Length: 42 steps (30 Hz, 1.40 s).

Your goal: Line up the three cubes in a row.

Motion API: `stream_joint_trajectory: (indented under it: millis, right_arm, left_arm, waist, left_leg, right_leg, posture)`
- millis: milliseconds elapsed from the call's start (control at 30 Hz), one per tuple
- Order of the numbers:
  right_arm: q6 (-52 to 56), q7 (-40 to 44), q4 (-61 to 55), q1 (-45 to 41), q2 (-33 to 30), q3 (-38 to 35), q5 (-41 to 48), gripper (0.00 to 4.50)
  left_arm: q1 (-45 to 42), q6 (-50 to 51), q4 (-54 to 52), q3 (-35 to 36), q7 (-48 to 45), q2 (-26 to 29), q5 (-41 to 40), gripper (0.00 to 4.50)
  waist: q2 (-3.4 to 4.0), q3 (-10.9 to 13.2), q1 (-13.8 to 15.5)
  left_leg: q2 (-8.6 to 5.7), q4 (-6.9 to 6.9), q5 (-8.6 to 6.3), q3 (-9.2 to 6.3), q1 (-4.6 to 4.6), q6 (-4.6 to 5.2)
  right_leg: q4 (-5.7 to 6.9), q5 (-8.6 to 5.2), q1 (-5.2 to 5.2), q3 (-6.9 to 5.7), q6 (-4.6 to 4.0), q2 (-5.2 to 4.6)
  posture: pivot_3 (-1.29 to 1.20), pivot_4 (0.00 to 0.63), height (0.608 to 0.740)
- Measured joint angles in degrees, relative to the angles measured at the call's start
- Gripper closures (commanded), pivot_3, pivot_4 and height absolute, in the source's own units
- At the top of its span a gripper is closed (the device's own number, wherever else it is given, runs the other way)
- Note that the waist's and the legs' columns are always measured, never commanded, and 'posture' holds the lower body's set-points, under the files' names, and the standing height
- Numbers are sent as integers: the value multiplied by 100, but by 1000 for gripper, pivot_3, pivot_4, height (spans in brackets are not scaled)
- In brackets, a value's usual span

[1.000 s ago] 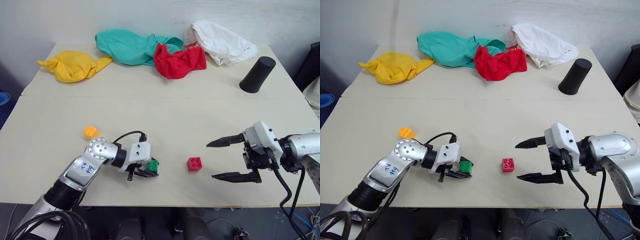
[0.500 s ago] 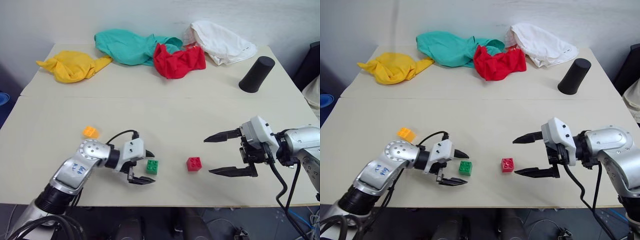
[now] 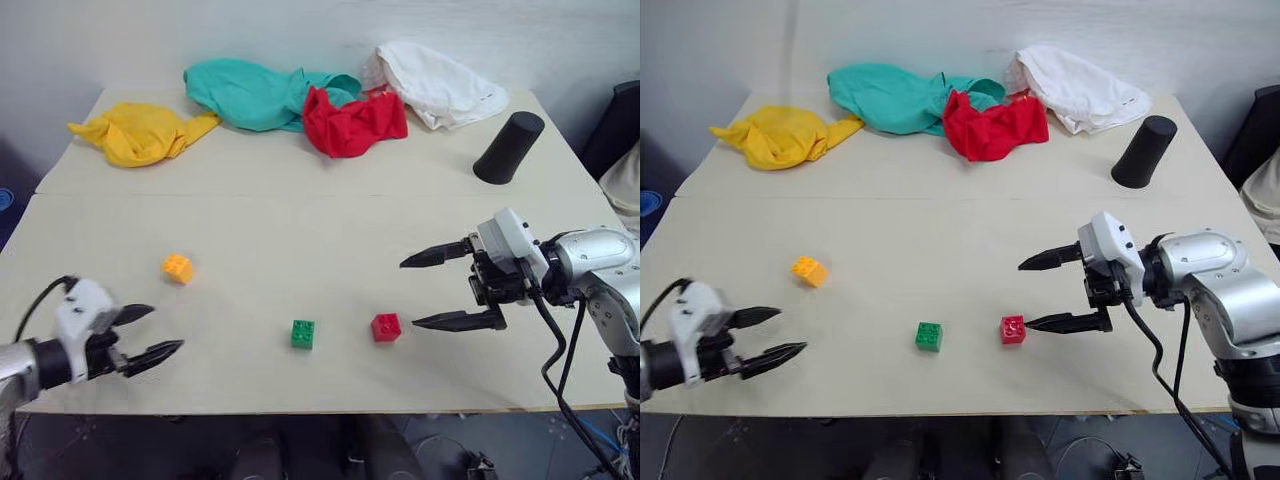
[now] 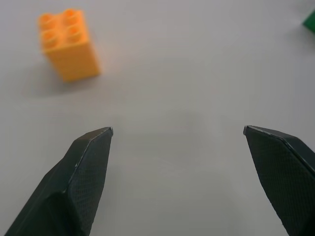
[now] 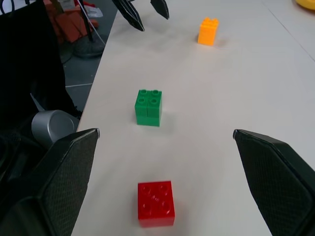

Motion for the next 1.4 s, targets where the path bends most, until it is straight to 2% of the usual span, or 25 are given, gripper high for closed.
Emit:
stream_joint_trajectory:
  millis: [133,300,567,800,900,1133,1167,1400]
  right_arm:
    - [-90,101,94,-161,112,84,-84,0]
    - [-105,129,203,-226,129,89,-115,0]
    - [-90,-52,23,-57,154,-6,-143,0]
    - [-55,-253,-229,85,148,-53,-122,0]
    - [-38,-307,-251,85,148,-65,-100,0]
    - [5,-392,-275,151,148,-70,-90,0]
    - [5,-394,-279,151,148,-70,-90,0]
    - [7,-394,-293,150,148,-70,-90,0]
  left_arm:
    - [-49,-261,372,23,544,-157,225,17]
    - [-780,-136,453,-117,772,21,98,17]
    - [-2559,-198,1750,-1604,978,146,335,17]
    - [-3511,-529,2901,-2330,1100,60,649,17]
    - [-3551,-593,3044,-2486,1022,43,643,617]
    - [-3462,-578,3039,-2490,818,90,592,2811]
    - [-3461,-577,3039,-2486,791,101,584,2988]
    - [-3381,-641,2936,-2529,142,405,414,2957]
  waist:
    - [-2,-1,41]
    - [-5,-3,75]
    - [-6,-3,80]
    - [-6,-3,59]
    - [-6,-3,59]
    - [-6,-3,75]
    - [-6,-3,78]
    - [-6,-3,72]
  left_leg:
    - [1,0,-1,-1,-2,0]
    - [-3,-3,-2,-2,-2,2]
    - [-5,-5,0,2,-5,-1]
    - [-3,-5,1,11,-4,-3]
    - [-2,-5,1,11,-4,-3]
    - [-2,-4,2,10,-4,-4]
    - [-2,-4,2,10,-4,-4]
    - [-2,-4,2,11,-4,-4]
  right_leg:
    - [-1,0,-1,-2,0,0]
    - [-1,0,-1,-6,0,-10]
    - [2,1,-3,-14,1,-9]
    - [5,1,-7,-11,1,-1]
    - [6,1,-7,-10,1,-1]
    - [5,1,-7,-10,1,-1]
    - [5,1,-7,-10,1,-1]
    - [5,1,-7,-10,1,-1]
  posture:
    - [0,150,740]
    - [0,150,740]
    - [0,150,740]
    - [0,150,740]
    - [0,150,740]
    - [0,150,740]
    - [0,150,740]
    - [0,150,740]
